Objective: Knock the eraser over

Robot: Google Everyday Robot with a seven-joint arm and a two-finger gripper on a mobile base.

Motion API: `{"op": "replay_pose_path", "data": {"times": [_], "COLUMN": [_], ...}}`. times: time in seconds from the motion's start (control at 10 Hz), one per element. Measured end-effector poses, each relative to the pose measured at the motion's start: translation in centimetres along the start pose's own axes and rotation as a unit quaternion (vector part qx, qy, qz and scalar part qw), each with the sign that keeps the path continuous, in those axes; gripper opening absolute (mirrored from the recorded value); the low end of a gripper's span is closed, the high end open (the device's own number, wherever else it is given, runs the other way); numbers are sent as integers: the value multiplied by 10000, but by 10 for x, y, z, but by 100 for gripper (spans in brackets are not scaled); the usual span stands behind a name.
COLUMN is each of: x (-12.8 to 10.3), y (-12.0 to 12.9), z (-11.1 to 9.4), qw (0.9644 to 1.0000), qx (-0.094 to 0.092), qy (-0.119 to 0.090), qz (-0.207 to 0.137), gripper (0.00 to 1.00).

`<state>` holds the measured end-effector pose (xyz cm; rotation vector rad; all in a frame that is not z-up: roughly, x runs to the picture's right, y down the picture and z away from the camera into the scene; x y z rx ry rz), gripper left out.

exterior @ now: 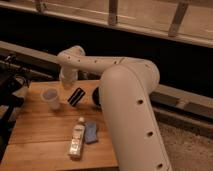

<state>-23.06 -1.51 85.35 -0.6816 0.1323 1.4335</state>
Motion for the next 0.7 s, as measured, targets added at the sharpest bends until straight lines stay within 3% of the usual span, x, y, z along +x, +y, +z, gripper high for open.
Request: {"op": "replay_pose_path", "data": {"times": [0.3, 0.7], "x": [6, 4], "y": [-9, -1], "z": [-4, -8], "qw": [10000, 9999], "qx": [63, 82], "qy": [-10, -59], "qz": [32, -56], "gripper": [0, 0]}}
